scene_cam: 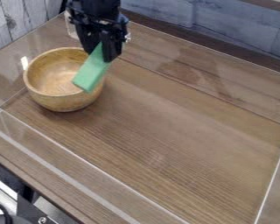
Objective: Put green object into wooden bowl
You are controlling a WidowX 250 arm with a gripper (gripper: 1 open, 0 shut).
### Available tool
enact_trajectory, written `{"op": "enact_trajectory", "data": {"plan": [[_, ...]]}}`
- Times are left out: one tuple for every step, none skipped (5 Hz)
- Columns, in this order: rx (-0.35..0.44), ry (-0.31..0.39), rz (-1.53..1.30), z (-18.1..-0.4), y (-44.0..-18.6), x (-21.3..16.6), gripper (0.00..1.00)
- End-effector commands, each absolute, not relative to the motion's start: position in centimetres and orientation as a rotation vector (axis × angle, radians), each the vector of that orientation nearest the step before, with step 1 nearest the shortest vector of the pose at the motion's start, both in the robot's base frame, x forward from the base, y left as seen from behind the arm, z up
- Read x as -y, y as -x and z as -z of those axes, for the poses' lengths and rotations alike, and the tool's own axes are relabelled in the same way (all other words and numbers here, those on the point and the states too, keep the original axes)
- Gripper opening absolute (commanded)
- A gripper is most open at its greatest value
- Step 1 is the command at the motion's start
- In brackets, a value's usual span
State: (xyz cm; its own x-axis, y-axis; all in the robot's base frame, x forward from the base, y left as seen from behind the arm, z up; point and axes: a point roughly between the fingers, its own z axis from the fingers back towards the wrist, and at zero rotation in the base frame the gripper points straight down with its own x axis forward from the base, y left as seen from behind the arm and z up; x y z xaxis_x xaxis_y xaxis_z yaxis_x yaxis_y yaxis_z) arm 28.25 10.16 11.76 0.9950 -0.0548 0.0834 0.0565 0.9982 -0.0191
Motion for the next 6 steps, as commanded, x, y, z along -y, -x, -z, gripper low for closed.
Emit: {"op": "enact_trajectory", "data": {"plan": [[0.147, 0.005, 0.085, -13.3, -29.5, -9.8, 0.00], [0.150, 0.008, 0.119, -13.1, -29.9, -9.0, 0.00], [0.151, 0.008, 0.137, -12.8, -29.6, -8.9, 0.00], [0.152, 0.007, 0.148, -12.5, -29.1, -8.9, 0.00], [0.153, 0.003, 0.171, -12.3, -28.7, -9.2, 0.00], [0.144, -0.007, 0.094, -11.7, -27.9, -10.7, 0.00]]}}
